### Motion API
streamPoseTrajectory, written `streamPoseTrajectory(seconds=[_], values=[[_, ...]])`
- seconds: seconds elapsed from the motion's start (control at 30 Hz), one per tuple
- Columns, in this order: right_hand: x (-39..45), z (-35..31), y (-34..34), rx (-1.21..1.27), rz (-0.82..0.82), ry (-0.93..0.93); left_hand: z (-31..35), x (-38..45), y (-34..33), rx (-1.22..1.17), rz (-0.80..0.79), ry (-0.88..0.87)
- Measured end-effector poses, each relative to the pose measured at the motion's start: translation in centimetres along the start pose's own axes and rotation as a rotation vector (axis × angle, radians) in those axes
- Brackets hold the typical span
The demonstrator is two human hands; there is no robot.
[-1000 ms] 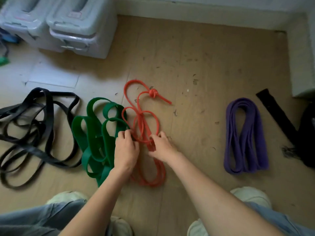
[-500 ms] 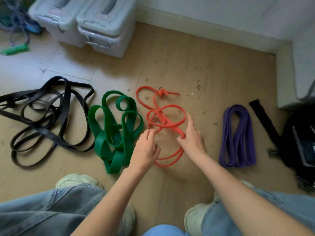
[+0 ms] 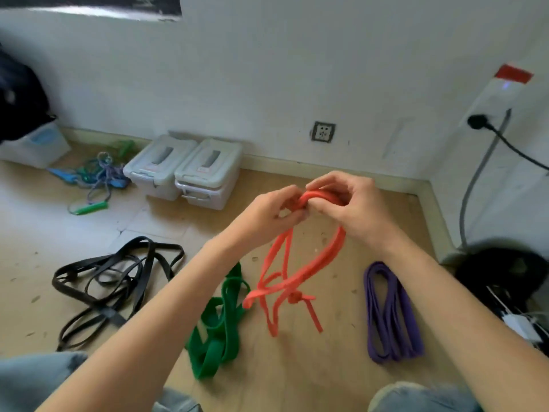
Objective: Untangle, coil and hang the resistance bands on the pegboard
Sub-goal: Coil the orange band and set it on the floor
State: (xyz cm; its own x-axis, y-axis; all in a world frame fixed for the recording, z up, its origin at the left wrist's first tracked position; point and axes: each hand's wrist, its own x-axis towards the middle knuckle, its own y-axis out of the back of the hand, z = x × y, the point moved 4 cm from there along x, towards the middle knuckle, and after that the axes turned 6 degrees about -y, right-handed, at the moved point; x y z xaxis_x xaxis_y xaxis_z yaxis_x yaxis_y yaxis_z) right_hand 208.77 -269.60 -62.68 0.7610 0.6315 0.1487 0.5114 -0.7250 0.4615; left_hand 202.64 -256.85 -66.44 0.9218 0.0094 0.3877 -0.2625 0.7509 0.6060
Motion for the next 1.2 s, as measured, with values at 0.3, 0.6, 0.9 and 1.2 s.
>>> streamPoseTrajectory(seconds=[0.3,0.6,0.9,1.2], values=[[-1.4,-2.2,3.8,0.369,0.132,-0.054,-0.7,-3.1,1.0,-0.164,-0.047,0.365],[-2.2,-1.6,3.2,-0.113,-0.205,-0.258,1.7,-2.8,4.0,-0.265,0.065,0.361],[-1.6,-3.4,0.0,-0.058,-0.295,-0.048,2.3,-3.3,2.8,-0.050,-0.321,0.269],[-2.0,0.1,2.5,0.294,-0.092,-0.213,1.4,-3.4,4.7,0.181,-0.399,0.123]])
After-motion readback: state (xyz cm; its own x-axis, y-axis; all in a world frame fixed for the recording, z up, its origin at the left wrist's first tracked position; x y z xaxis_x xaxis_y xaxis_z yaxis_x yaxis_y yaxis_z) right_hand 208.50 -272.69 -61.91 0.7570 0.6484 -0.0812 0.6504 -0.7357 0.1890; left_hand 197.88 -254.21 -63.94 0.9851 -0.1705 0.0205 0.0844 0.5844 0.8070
